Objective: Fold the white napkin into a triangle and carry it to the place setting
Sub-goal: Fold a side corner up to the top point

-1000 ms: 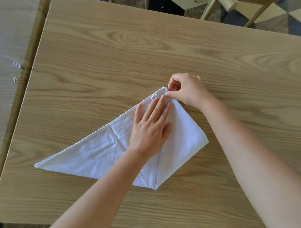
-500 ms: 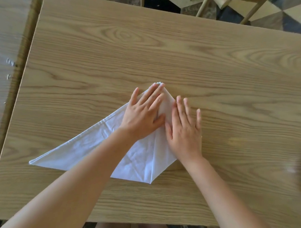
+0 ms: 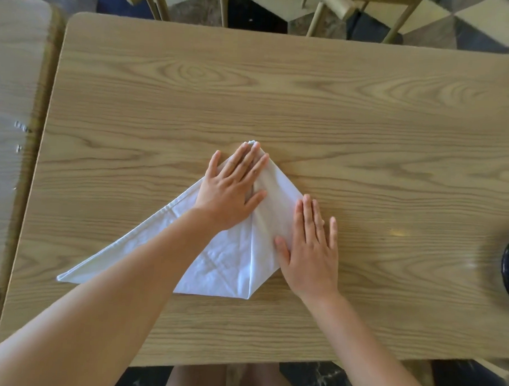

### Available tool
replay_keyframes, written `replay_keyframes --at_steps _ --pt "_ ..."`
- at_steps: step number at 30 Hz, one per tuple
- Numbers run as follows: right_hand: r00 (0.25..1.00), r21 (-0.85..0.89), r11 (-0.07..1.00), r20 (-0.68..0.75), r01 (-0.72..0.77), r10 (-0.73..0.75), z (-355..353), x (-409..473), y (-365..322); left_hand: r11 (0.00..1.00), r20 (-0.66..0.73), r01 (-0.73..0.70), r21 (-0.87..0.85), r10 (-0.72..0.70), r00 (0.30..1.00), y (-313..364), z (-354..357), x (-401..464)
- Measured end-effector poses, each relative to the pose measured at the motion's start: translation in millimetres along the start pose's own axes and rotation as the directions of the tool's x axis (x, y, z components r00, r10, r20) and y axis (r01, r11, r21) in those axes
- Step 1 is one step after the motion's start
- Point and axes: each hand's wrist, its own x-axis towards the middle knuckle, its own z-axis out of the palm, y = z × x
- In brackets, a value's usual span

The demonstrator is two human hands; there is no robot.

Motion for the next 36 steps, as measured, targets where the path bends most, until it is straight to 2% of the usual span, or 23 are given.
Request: replay_keyframes --at_steps 5,7,11,17,23,26,28,31,33,36 --pt "0.976 0.134 0.984 -0.172 -0.114 0.137 -5.7 22.2 -51.0 1.000 -0.136 -0.009 0.005 0.009 0.991 1.0 6.3 0.2" --pt "0.976 0.183 0.974 -0.144 -0.135 0.162 3.3 27.3 -66.4 1.000 -0.147 -0.004 -0.005 0.003 0.989 0.6 7.8 1.2" --pt "0.993 0.137 0.986 -0.057 -0.091 0.100 26.4 8.0 -66.1 1.000 -0.119 -0.011 -0.022 0.008 0.993 -1.4 8.4 1.3" --pt "1.000 0.097 0.995 -0.010 0.024 -0.023 20.5 -24.4 -61.2 0.999 -0.100 -0.009 -0.052 0.003 0.995 -1.8 6.5 1.6" --pt "0.999 0.082 0.996 0.018 0.043 -0.044 20.9 -27.8 -59.3 0.999 -0.039 0.001 -0.053 -0.003 0.999 -0.9 3.5 -0.1" --pt "0.997 0.069 0.995 0.021 0.066 -0.068 19.8 -29.5 -58.0 0.997 -0.089 0.002 -0.076 -0.009 0.996 1.8 -4.2 -6.7" --pt "0.994 0.090 0.990 0.002 0.105 -0.106 13.5 -26.9 -53.5 0.987 -0.177 0.087 -0.137 -0.110 0.978 4.2 -15.2 -23.6" --pt "0.984 0.103 0.981 -0.087 0.162 -0.153 -1.6 -0.2 -51.0 0.927 -0.254 0.287 -0.241 -0.346 0.903 2.9 -29.3 -72.5" --pt "0.976 0.101 0.980 -0.148 0.173 -0.158 -6.8 31.4 -53.5 0.871 -0.216 0.422 -0.251 -0.475 0.853 0.1 -28.8 -112.1" --pt "0.972 0.072 0.974 -0.114 0.215 -0.206 -3.5 74.4 -61.5 0.776 -0.072 0.597 -0.202 -0.620 0.781 -7.1 -19.0 -158.3"
